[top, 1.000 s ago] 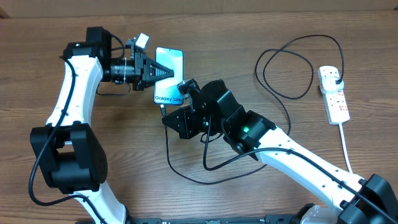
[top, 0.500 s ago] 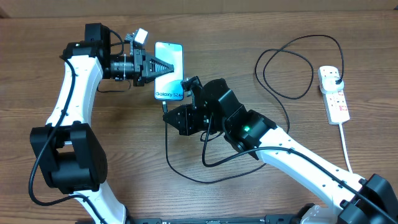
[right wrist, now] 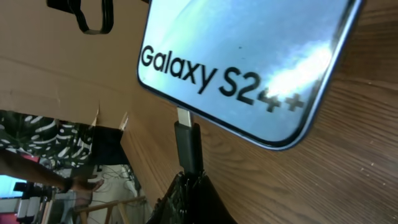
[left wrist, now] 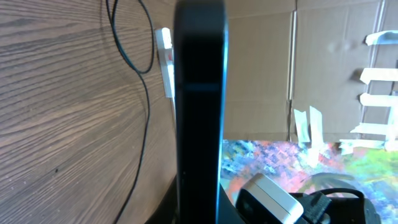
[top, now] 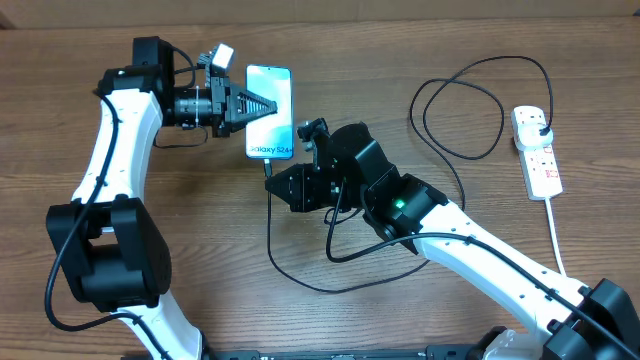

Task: Plug charger to phone and switch on socket
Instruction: 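Align the plug under the phone's port and push it upward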

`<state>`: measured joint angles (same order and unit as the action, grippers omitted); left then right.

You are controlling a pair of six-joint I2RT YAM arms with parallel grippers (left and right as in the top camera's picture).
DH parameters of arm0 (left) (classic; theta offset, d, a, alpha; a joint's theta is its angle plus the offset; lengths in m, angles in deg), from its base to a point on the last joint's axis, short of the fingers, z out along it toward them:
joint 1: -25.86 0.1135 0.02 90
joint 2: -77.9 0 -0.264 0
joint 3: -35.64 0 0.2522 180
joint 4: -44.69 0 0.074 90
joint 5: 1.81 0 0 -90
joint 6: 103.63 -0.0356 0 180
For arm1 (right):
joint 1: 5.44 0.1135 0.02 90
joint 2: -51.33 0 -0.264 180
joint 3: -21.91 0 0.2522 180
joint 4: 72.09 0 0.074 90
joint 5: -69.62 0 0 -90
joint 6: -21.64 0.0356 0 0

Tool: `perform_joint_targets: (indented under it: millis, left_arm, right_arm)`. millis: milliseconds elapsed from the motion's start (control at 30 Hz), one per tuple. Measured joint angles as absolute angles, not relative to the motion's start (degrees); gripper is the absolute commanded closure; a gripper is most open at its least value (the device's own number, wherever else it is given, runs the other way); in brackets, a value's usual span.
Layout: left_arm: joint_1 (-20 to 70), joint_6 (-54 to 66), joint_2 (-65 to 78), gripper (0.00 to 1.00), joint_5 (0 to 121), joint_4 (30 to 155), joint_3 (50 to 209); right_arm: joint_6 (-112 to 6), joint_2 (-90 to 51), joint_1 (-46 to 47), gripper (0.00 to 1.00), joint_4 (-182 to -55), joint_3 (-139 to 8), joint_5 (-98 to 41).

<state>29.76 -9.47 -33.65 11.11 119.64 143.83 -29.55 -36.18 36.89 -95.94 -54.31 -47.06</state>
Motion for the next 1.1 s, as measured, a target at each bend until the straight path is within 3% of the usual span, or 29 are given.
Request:
perform_joint_targets:
  millis: [1100]
  left_arm:
    - [29.98, -9.44, -33.65, 0.96, 9.32, 117.96, 143.83]
  right_arm:
    - [-27.87, -36.18, 36.54, 0.96, -95.04, -54.31, -46.51]
